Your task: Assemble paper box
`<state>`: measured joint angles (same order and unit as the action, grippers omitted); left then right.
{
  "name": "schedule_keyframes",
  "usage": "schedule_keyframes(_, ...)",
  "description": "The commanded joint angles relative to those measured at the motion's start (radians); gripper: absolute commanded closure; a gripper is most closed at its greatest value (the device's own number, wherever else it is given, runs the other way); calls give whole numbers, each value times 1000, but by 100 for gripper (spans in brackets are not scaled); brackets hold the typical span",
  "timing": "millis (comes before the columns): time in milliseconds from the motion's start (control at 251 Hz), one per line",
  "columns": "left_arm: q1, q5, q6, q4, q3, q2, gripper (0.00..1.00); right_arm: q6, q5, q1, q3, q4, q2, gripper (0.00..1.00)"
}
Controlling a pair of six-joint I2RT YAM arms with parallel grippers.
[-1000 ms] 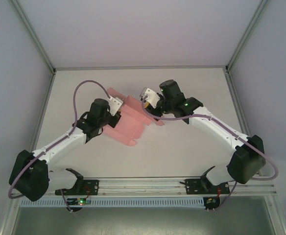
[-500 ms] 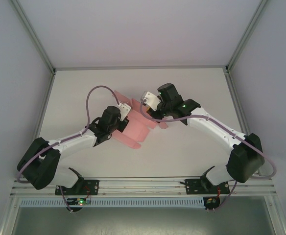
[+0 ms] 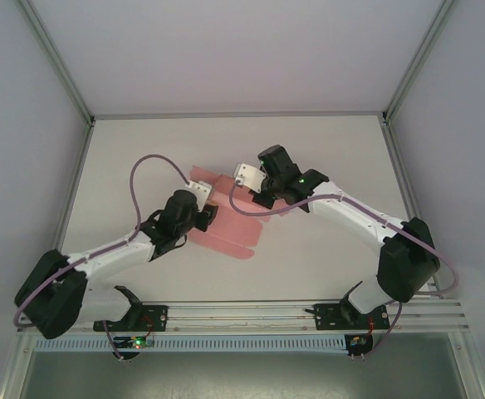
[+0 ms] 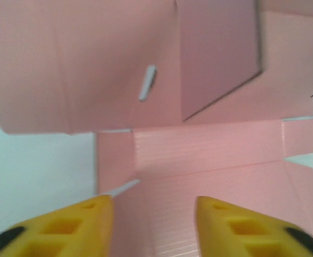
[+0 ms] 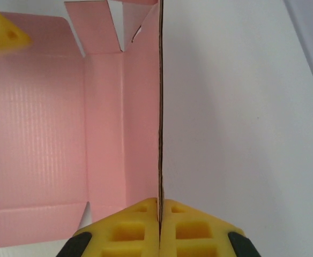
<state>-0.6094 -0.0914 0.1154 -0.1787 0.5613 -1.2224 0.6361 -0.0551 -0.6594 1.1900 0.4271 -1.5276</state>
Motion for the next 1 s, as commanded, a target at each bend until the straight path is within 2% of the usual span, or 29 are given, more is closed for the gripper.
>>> schedule_keyframes(0, -12, -72, 138, 88, -50, 108, 31, 137, 16, -13, 37, 43, -17, 100)
schedule_keyframes(52, -10, -97, 170, 137, -61, 169, 23, 158, 30, -14, 48, 41, -33, 100)
schedule_keyframes(116, -10, -131, 212, 195, -68, 248, 1, 160, 50, -14, 70, 52, -58, 100)
schedule_keyframes(128, -10, -141, 221, 204, -70, 263, 0, 162, 52, -14, 74, 54, -64, 100)
schedule_keyframes(283, -9, -258, 306, 354, -51, 392, 0, 203, 103, -18, 88, 44, -108, 100)
schedule_keyframes(419, 9, -311, 328, 403, -48, 358, 0, 238, 97, -13, 59, -17, -124, 100)
schedule_keyframes(595, 57, -293, 407, 447, 16, 226, 0, 337, 78, -20, -34, -152, -102, 100)
schedule_keyframes(662, 77, -281, 417, 441, 26, 200, 0, 369, 111, -25, -73, -211, -95, 100)
schedule_keyframes(846, 116, -240, 410, 407, 14, 220, 0, 395, 130, -34, -145, -317, -73, 100)
schedule_keyframes(998, 164, -224, 434, 404, -3, 247, 0, 417, 199, -57, -198, -398, -73, 100)
